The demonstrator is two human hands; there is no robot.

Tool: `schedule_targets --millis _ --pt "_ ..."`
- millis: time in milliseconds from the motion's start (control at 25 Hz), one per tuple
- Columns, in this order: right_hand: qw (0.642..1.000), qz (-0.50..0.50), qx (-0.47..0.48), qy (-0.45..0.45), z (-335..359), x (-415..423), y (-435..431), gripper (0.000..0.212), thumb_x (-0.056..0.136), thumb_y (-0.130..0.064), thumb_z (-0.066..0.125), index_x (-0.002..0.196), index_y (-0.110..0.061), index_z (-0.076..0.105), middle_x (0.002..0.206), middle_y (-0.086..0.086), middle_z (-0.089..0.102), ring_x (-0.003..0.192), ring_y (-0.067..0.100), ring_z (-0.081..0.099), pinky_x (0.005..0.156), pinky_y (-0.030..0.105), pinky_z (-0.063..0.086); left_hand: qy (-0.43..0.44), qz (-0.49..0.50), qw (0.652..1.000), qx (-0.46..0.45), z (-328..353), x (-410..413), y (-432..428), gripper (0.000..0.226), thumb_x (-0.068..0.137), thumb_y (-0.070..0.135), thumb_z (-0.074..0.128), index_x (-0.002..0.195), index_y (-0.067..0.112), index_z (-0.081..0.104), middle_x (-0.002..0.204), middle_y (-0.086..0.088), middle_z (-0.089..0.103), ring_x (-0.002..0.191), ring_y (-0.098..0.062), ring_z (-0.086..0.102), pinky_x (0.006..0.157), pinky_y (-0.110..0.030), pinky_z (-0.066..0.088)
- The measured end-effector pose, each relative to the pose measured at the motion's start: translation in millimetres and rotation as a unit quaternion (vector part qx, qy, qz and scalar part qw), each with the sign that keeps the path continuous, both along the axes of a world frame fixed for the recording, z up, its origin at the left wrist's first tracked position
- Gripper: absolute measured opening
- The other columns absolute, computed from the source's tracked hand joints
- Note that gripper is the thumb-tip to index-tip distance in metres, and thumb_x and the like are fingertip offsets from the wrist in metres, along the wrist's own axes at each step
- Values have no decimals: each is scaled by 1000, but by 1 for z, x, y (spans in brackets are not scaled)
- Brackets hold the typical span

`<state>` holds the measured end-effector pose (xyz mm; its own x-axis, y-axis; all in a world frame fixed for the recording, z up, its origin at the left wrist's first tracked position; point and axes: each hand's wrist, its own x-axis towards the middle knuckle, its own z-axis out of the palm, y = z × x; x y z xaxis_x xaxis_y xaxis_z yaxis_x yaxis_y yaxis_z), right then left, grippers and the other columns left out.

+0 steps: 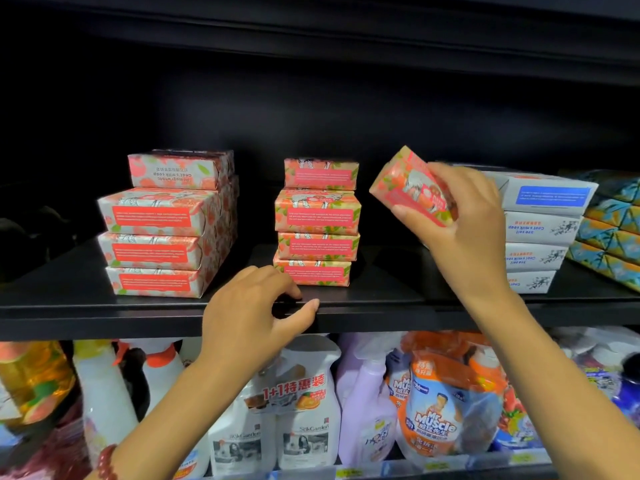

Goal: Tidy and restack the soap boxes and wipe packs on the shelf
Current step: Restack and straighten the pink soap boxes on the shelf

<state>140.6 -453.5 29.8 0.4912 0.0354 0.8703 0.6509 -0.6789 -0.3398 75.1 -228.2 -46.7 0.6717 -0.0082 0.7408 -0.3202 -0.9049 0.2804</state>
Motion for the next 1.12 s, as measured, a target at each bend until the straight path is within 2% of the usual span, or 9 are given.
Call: schedule_targets --millis 80,280,360,520,760,960,1120 --pt "999 45 -27 -13 21 -3 11 56 78 -43 69 125 -16 53 121 2 54 112 13 44 86 12 30 -4 -1 1000 0 0 0 0 41 74 61 45 73 26 65 72 14 59 71 -9 54 52 -30 47" --pt "976 113 -186 25 51 2 50 58 77 -44 69 126 -16 54 122 0 56 112 11 43 90 20 30 -8 -3 1000 3 -1 -1 0 34 76 56 54 73 24 66 73 14 60 73 -9 55 52 -32 47" --pt "967 125 -218 49 51 5 62 54 80 -43 67 125 -18 54 121 -2 57 112 11 44 91 22 34 -10 -7 1000 6 -1 -2 1 39 77 59 49 73 23 66 72 13 60 72 -9 54 51 -31 47" --pt "968 128 -212 43 46 9 66 46 82 -41 65 120 -16 58 117 -3 61 108 13 52 90 28 42 -23 -7 1000 10 -2 -2 1 42 77 58 46 72 22 66 71 13 60 70 -10 54 48 -30 46" --pt "967 84 -240 28 46 18 77 51 83 -47 61 125 -18 55 123 -4 59 115 12 49 94 28 40 -37 0 999 22 -4 -1 2 40 78 56 48 69 21 66 69 12 60 67 -11 55 43 -31 45" --pt "966 74 -246 37 47 16 80 54 83 -48 61 127 -19 52 125 -4 57 115 11 49 95 27 39 -30 -6 999 30 -3 -1 2 42 78 56 47 71 20 67 69 11 60 68 -13 55 46 -32 46" --pt "981 72 -179 -6 37 1 55 57 83 -45 63 129 -13 52 128 1 56 121 15 47 99 29 39 -46 -31 997 62 -2 -1 -1 37 82 46 49 74 16 69 72 6 63 69 -18 58 50 -35 49"
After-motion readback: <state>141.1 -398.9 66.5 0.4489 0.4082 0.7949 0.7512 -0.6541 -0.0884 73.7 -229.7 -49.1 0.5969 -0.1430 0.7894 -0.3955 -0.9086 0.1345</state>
